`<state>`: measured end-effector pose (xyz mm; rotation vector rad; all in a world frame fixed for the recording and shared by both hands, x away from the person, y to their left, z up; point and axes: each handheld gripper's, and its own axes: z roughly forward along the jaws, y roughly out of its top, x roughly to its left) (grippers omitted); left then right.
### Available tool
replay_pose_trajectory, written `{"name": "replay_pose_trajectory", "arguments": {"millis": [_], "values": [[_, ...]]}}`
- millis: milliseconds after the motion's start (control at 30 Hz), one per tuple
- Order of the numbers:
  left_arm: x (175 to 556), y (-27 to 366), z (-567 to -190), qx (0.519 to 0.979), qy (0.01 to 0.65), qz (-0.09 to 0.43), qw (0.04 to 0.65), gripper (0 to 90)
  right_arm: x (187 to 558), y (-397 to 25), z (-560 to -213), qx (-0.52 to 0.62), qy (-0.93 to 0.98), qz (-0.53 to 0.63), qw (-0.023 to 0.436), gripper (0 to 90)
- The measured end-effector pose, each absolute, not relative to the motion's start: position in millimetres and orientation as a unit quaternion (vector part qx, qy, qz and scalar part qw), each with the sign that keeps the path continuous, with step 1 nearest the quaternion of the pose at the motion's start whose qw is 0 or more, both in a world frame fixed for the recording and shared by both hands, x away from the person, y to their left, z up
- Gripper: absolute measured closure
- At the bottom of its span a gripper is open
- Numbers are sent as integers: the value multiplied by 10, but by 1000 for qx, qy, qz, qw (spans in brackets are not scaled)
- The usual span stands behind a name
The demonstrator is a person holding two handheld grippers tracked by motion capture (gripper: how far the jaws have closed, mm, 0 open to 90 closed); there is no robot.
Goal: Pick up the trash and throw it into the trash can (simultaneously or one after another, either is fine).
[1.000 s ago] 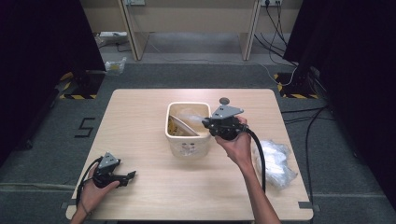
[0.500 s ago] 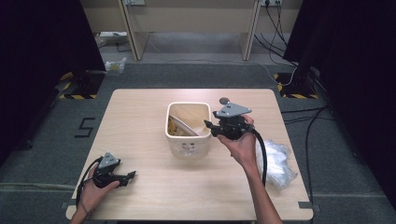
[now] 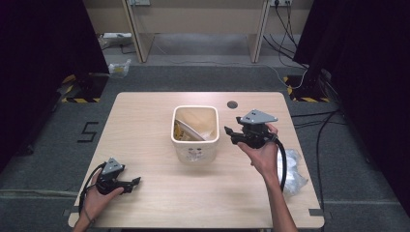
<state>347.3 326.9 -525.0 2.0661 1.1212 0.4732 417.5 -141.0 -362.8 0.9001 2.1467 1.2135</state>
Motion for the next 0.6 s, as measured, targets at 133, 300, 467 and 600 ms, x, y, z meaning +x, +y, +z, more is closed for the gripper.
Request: {"name": "replay_pose_trajectory", "arguments": {"millis": [133, 300, 467, 600], "values": [[3473, 3269, -5250, 803, 436, 184, 363, 132, 4148, -1474, -3667, 338, 790, 442, 259, 426], [3473, 3269, -5250, 803, 436, 184, 364, 132, 4116, -1568, -3702, 348, 783, 443, 265, 417], [3473, 3268, -5251, 802, 436, 184, 364, 132, 4056, -1692, -3743, 360, 769, 452, 273, 391], [3473, 3268, -5252, 802, 436, 184, 364, 132, 4005, -1780, -3788, 370, 760, 458, 276, 381]]}}
